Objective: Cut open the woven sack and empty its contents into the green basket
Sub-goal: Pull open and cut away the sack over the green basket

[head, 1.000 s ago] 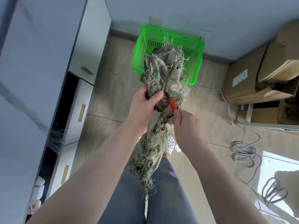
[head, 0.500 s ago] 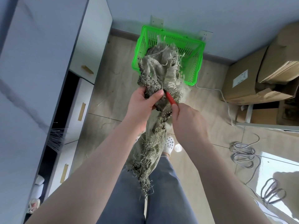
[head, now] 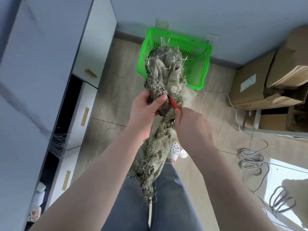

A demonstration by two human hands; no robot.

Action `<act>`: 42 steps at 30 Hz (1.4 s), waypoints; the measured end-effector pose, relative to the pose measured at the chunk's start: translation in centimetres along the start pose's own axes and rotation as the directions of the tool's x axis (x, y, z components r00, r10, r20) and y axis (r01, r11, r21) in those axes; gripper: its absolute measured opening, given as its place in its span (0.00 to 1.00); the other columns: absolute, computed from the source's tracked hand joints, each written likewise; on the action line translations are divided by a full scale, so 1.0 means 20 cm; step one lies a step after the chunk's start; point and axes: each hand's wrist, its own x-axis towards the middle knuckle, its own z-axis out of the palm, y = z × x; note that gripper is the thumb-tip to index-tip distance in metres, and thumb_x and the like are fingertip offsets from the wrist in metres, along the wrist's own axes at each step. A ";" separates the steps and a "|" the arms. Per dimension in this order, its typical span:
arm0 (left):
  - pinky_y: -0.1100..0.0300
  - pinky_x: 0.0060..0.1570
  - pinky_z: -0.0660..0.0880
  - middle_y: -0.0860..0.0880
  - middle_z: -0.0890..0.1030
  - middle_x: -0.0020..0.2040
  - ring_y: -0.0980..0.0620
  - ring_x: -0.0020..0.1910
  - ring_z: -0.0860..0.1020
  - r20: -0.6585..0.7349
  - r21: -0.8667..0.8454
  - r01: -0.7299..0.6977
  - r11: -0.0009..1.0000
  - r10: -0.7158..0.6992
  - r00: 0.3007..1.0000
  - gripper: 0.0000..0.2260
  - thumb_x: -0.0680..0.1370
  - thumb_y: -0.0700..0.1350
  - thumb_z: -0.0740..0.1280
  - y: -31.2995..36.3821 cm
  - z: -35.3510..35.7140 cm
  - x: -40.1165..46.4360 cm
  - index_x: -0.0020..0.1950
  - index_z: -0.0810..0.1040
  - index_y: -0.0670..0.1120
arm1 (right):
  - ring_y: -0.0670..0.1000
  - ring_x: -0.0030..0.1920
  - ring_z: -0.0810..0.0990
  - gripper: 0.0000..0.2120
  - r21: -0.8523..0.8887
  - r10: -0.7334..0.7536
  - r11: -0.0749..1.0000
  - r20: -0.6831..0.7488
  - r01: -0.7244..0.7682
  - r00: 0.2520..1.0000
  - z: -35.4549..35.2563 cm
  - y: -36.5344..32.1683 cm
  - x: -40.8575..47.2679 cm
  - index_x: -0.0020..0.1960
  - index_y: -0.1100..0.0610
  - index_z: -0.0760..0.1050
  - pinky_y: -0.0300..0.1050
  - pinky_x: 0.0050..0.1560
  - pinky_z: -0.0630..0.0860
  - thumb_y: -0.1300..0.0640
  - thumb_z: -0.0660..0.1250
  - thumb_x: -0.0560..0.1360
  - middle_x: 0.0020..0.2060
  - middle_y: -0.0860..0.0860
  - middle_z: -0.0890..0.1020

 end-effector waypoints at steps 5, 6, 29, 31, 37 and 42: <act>0.51 0.42 0.81 0.42 0.84 0.48 0.43 0.46 0.83 0.012 -0.023 0.018 1.000 -0.018 1.000 0.07 0.77 0.39 0.69 0.03 0.00 0.00 0.55 0.79 0.42 | 0.55 0.33 0.69 0.18 0.133 -0.009 0.991 -0.110 0.023 0.994 0.01 0.02 -0.02 0.41 0.56 0.67 0.48 0.29 0.59 0.48 0.48 0.83 0.30 0.48 0.69; 0.53 0.41 0.81 0.42 0.84 0.48 0.43 0.46 0.83 0.004 -0.021 0.036 0.999 -0.036 0.999 0.08 0.77 0.42 0.70 0.04 0.00 0.00 0.55 0.79 0.42 | 0.54 0.32 0.69 0.18 0.147 -0.011 0.989 -0.125 0.029 0.992 0.01 0.02 -0.02 0.41 0.56 0.67 0.46 0.28 0.58 0.48 0.48 0.83 0.29 0.48 0.69; 0.58 0.50 0.80 0.42 0.81 0.60 0.47 0.57 0.82 0.077 -0.129 0.260 0.957 -0.252 0.965 0.21 0.81 0.51 0.62 -0.03 0.11 0.02 0.71 0.68 0.42 | 0.55 0.34 0.70 0.17 0.148 -0.046 0.987 -0.142 0.067 0.989 0.04 0.06 0.03 0.41 0.56 0.66 0.47 0.32 0.60 0.48 0.49 0.83 0.29 0.47 0.68; 0.59 0.47 0.80 0.42 0.81 0.60 0.48 0.57 0.82 0.107 -0.150 0.245 0.958 -0.231 0.967 0.20 0.82 0.50 0.61 -0.04 0.10 0.03 0.71 0.68 0.44 | 0.55 0.33 0.69 0.17 0.174 -0.062 0.981 -0.155 0.089 0.986 0.03 0.08 0.04 0.40 0.56 0.66 0.48 0.31 0.60 0.49 0.50 0.83 0.29 0.47 0.68; 0.46 0.62 0.75 0.39 0.83 0.52 0.41 0.55 0.81 0.097 -0.016 0.131 0.991 -0.129 0.987 0.12 0.80 0.48 0.64 -0.10 0.12 0.04 0.54 0.79 0.40 | 0.53 0.30 0.69 0.17 0.267 -0.072 0.957 -0.152 0.112 0.986 0.05 0.13 0.05 0.44 0.59 0.70 0.47 0.28 0.61 0.50 0.52 0.83 0.30 0.50 0.71; 0.59 0.48 0.79 0.47 0.84 0.42 0.52 0.43 0.82 0.031 -0.007 0.081 0.997 -0.081 0.996 0.11 0.81 0.47 0.62 -0.14 0.19 0.03 0.49 0.80 0.42 | 0.55 0.34 0.73 0.17 0.282 -0.036 0.956 -0.166 0.082 0.985 0.06 0.11 0.09 0.45 0.58 0.71 0.47 0.30 0.63 0.49 0.52 0.83 0.33 0.50 0.73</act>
